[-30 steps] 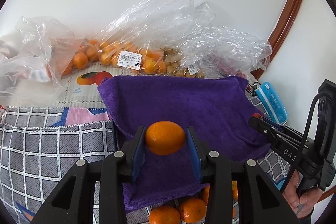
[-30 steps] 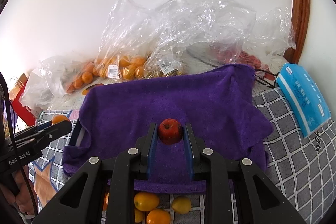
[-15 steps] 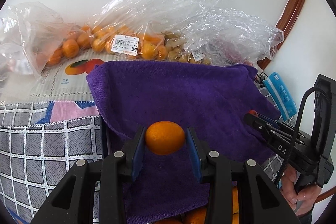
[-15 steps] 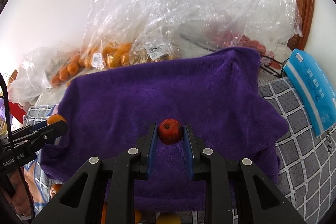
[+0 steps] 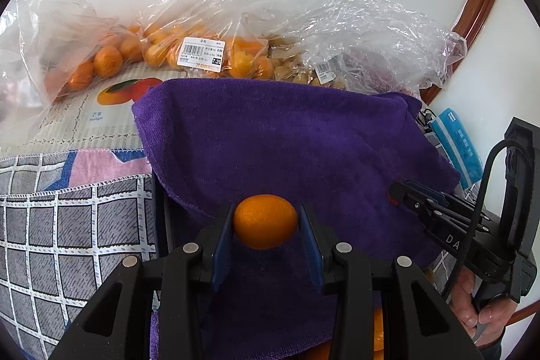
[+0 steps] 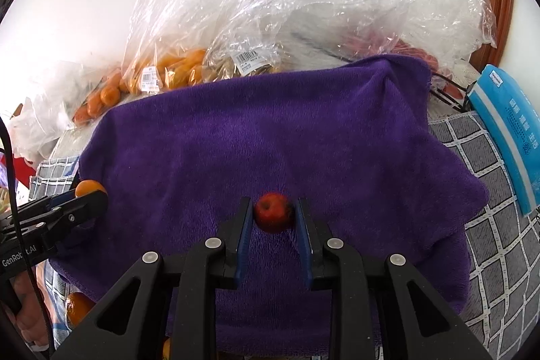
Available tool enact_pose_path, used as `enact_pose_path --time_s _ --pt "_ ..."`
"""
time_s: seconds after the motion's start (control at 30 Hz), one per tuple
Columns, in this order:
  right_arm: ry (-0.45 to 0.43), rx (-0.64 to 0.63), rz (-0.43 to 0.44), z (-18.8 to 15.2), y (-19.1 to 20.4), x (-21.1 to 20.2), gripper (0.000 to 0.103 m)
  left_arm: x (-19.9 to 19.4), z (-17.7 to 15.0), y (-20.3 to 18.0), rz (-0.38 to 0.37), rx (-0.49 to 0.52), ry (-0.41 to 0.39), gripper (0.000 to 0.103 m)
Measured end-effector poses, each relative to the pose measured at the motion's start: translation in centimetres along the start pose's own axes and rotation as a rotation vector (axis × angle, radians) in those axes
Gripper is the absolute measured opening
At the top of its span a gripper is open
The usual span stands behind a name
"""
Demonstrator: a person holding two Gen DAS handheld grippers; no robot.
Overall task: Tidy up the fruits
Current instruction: 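Carry the orange in left tool onto the purple towel while right tool carries the tomato there, then open both tools to release the orange and tomato onto the towel, then withdraw both tools back toward the remaining oranges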
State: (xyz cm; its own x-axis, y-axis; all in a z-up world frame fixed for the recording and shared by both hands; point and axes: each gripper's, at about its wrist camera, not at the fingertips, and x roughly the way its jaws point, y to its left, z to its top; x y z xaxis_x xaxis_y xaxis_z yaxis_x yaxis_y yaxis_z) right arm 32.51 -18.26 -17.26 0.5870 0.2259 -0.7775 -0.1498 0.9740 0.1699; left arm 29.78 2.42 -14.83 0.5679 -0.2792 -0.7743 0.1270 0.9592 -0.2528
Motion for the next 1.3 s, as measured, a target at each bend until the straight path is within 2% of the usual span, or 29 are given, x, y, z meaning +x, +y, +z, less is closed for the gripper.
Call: enact_pose_path --time_s 0.23,0.4,0.5,0.57,0.67,0.73,0.8,0.87,1.1,1.3 --pt "-0.016 0.021 0.010 0.0 -0.2 -1.0 0.047 0.2 0.2 0.1 -0.004 -0.015 0.037 0.037" --pt "-0.004 0.058 0.014 -0.1 -0.3 -1.9 0.053 -1.0 0.1 -0.2 -0.009 -0.012 0.001 0.055" --pt "0.000 0.078 -0.009 -0.3 -0.5 -2.8 0.059 -2.3 0.0 -0.6 -0.011 0.002 -0.029 0.056" --pt "-0.002 0.084 -0.028 -0.4 -0.5 -3.6 0.067 -3.1 0.0 -0.7 -0.023 -0.004 -0.040 0.056" --pt "0.002 0.105 -0.063 -0.6 -0.6 -4.9 0.075 -4.6 -0.2 -0.8 -0.034 -0.009 -0.064 0.056" --pt "0.005 0.122 -0.074 -0.8 -0.7 -6.0 0.076 -5.6 -0.5 -0.8 -0.032 -0.001 -0.073 0.054" --pt "-0.012 0.143 -0.086 -1.0 -0.7 -7.2 0.079 -6.4 -0.8 -1.0 -0.025 0.005 -0.075 0.054" --pt "-0.039 0.160 -0.100 -1.4 -0.7 -8.4 0.086 -7.4 -1.2 -0.9 -0.022 0.001 -0.086 0.053" --pt "-0.101 0.163 -0.002 -3.6 -0.3 -11.8 0.086 -10.5 -3.6 -0.7 0.001 0.020 -0.135 0.051" --pt "-0.182 0.206 -0.032 -5.7 -0.6 -14.1 0.086 -12.3 -5.5 -0.3 -0.011 0.009 -0.151 0.047"
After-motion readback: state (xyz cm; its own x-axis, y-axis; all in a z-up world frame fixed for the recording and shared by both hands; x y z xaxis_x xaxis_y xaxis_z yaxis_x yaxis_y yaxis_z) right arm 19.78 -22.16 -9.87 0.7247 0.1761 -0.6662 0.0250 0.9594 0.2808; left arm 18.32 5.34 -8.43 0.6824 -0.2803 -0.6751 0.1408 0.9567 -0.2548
